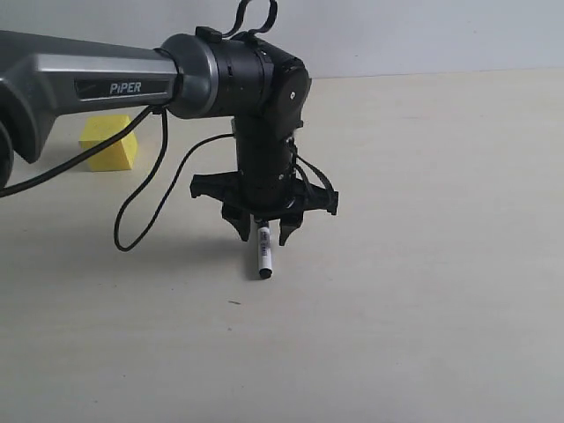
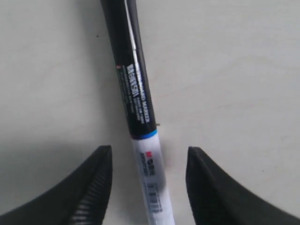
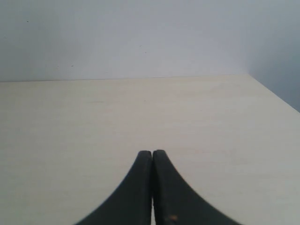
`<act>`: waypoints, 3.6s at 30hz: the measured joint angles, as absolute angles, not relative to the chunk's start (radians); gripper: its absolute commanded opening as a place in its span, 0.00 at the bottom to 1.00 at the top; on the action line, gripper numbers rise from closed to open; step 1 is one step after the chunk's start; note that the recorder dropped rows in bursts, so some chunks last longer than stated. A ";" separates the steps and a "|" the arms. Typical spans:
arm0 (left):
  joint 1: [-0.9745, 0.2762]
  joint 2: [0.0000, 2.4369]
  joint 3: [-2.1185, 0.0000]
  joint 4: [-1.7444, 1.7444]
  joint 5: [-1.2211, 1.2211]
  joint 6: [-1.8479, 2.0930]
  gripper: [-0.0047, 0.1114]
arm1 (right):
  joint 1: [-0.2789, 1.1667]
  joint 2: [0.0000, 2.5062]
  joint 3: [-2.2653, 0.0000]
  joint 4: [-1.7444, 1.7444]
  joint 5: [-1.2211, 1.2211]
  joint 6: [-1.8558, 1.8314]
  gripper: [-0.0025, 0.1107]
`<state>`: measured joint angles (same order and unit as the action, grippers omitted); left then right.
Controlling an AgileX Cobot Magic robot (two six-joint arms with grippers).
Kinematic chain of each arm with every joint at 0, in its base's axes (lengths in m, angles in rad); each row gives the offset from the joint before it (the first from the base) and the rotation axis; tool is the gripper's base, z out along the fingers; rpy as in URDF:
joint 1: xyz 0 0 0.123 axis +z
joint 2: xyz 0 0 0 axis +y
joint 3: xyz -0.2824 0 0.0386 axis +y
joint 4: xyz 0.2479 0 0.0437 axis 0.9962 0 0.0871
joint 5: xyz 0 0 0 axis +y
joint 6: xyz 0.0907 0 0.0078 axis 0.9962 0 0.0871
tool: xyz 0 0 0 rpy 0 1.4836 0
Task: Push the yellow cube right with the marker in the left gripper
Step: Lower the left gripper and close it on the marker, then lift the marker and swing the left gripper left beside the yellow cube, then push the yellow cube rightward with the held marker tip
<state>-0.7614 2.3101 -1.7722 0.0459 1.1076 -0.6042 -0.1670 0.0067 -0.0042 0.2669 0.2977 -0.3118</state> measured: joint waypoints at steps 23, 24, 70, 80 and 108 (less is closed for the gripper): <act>-0.761 2.275 -1.772 0.007 1.137 -0.471 0.04 | -0.167 0.007 -0.004 0.267 0.298 -0.312 0.02; -0.761 2.243 -1.772 0.007 1.152 -0.422 0.04 | -0.167 0.007 -0.004 0.267 0.298 -0.312 0.02; 0.119 2.188 -1.456 0.577 0.224 0.904 0.04 | -0.167 0.007 -0.004 0.267 0.298 -0.312 0.02; 0.186 2.188 -1.356 0.588 0.193 1.012 0.04 | -0.134 0.007 -0.004 0.267 0.298 -0.312 0.02; -0.006 2.188 -1.338 0.585 0.191 0.995 0.04 | -0.094 0.007 -0.004 0.267 0.298 -0.312 0.02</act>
